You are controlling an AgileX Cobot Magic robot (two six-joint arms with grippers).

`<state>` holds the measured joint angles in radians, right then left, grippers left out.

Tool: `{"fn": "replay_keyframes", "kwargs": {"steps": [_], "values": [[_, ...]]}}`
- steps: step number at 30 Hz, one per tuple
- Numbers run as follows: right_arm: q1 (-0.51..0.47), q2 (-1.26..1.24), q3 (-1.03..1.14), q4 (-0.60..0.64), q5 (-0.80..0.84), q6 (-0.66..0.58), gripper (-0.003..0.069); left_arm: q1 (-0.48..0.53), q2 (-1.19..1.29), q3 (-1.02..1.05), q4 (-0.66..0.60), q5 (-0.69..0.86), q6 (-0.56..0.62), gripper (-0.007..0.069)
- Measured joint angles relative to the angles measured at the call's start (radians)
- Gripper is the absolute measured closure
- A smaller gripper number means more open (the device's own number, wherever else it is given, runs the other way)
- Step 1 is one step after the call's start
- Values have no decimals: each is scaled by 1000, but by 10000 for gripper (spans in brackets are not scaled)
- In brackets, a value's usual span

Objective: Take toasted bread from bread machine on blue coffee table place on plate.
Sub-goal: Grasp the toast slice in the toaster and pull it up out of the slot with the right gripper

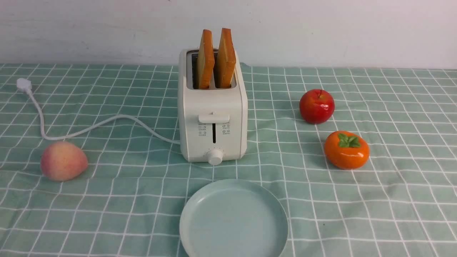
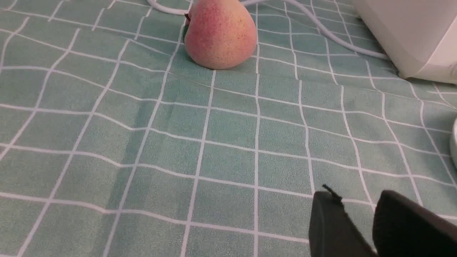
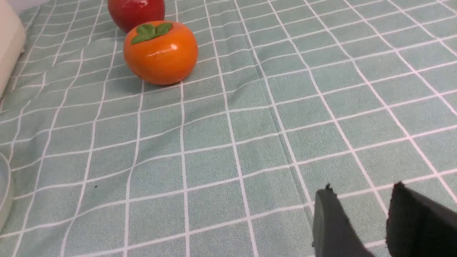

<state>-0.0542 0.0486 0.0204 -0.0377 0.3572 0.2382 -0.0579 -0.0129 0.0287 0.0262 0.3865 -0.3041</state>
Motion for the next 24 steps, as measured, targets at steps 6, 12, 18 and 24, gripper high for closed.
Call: {"fn": "replay_keyframes", "kwargs": {"steps": [6,12,18,24], "values": [[0,-6,0,0,0,0,420,0,0,0,0,0,0,428],[11,-58,0,0,1,0,420,0,0,0,0,0,0,428],[55,-58,0,0,2,0,419,0,0,1,0,0,0,425],[23,-58,0,0,2,0,419,0,0,1,0,0,0,417]]}}
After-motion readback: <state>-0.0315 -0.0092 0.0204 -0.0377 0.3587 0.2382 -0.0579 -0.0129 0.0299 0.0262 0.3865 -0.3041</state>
